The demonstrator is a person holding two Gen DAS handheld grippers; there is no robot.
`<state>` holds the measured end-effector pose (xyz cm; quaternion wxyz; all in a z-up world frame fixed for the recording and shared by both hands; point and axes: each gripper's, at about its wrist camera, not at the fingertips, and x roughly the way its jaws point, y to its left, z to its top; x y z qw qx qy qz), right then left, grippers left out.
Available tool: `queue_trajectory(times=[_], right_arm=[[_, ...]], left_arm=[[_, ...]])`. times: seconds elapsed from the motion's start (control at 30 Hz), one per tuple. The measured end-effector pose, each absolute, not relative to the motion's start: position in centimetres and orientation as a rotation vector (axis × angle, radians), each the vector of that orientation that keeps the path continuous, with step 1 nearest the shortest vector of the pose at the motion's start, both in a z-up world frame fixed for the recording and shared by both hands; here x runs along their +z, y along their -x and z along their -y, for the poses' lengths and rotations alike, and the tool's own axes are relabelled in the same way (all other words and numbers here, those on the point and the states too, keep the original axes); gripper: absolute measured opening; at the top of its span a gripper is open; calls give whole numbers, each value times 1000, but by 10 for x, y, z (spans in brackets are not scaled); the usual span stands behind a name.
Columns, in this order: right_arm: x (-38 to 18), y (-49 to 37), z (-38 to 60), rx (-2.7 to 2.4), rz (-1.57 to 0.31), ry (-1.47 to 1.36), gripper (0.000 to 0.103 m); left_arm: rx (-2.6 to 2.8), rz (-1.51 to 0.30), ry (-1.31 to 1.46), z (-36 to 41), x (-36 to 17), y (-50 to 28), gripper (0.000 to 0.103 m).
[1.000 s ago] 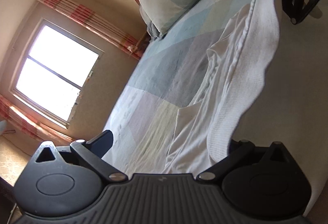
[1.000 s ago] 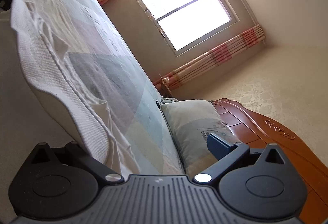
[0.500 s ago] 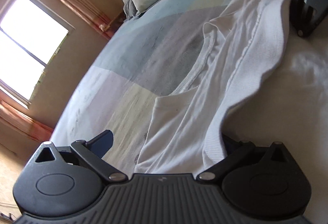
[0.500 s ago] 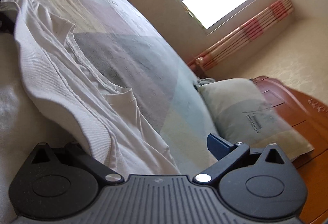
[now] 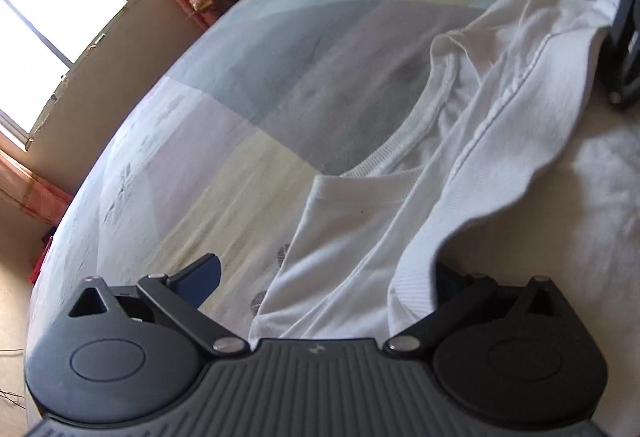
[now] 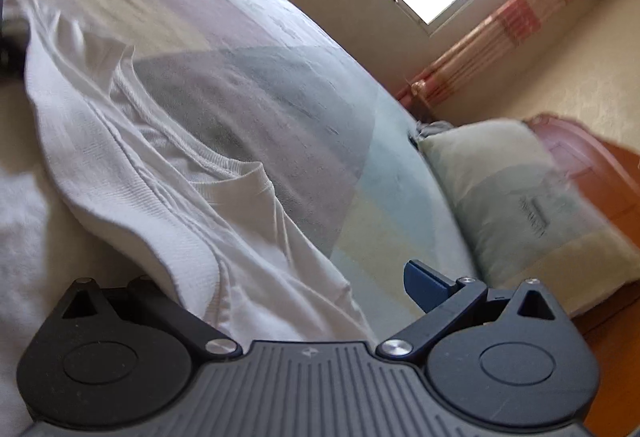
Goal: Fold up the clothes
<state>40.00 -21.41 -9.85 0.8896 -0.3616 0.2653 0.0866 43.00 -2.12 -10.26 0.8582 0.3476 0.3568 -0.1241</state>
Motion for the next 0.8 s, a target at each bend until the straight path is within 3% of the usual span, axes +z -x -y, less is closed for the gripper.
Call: queue_trajectory(times=[0.4,0.63,0.8], right_arm=[[-54,-356,275,515,-681,415,103],[-79,-349,257,513,-716,685,103],[-67,-369,261,487,-673,690,103]], left_arm=[[-502,-837,-427,-28,-59,-360,102],[-441,-875,-539,-26,-92,-363,102],[-345,-824,-403,-48,-69,-391,102]])
